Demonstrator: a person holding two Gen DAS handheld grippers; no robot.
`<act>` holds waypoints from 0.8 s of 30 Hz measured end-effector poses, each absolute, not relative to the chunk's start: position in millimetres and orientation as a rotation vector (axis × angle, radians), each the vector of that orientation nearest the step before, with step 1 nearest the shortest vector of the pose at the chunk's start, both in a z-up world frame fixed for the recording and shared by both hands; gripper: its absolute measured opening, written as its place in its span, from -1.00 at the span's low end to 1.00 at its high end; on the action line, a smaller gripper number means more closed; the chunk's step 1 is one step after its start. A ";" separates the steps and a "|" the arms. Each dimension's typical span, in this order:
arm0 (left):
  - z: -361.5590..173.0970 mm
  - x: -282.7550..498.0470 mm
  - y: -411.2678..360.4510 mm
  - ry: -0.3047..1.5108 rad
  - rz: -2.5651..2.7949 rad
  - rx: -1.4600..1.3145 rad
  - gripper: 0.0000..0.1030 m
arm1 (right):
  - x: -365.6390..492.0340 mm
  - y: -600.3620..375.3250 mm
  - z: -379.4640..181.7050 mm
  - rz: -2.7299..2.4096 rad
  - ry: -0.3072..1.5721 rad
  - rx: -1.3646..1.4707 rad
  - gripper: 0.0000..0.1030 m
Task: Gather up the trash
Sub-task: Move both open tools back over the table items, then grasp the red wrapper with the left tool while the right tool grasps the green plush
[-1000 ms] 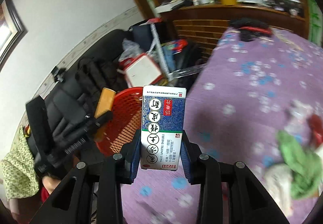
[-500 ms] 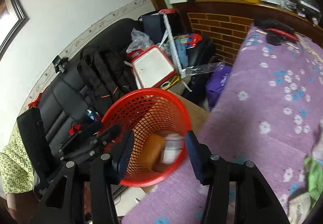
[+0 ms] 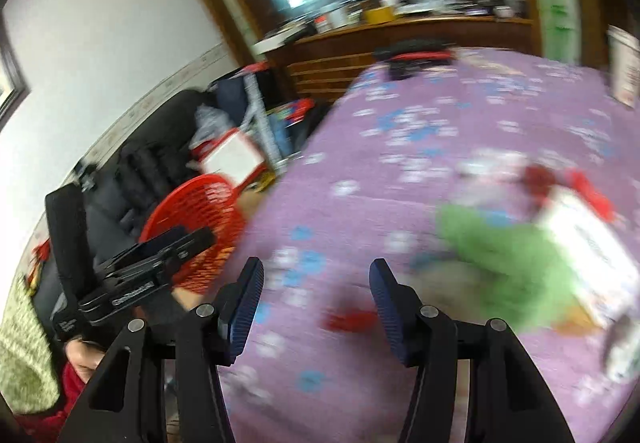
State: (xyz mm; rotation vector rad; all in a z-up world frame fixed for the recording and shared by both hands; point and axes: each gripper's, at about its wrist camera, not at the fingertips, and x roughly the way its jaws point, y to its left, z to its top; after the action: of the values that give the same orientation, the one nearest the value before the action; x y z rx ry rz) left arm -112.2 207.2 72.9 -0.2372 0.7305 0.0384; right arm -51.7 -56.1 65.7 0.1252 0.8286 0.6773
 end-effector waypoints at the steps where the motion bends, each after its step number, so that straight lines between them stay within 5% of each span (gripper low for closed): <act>1: 71.7 -109.5 196.5 0.739 0.019 -0.230 0.36 | -49.8 -73.9 65.5 0.643 0.820 0.138 0.15; 9: 61.0 -93.6 125.1 0.797 -0.108 -0.167 0.36 | -26.1 -142.8 42.2 0.461 0.832 0.159 0.15; 21: 33.0 -75.8 75.6 0.891 -0.179 0.033 0.55 | 6.1 -120.4 8.3 0.437 0.883 0.084 0.22; 22: 31.2 -74.4 73.7 0.894 -0.179 0.036 0.55 | 5.3 -121.7 6.7 0.430 0.883 0.082 -0.02; 24: 27.6 -70.7 69.0 0.893 -0.168 0.048 0.55 | 1.7 -126.1 7.4 0.438 0.874 0.095 -0.11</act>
State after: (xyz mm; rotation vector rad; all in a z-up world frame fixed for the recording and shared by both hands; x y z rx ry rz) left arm -70.7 69.0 27.6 0.0480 0.8933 -0.1682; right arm 1.7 -126.1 7.4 0.0954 0.8745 0.4380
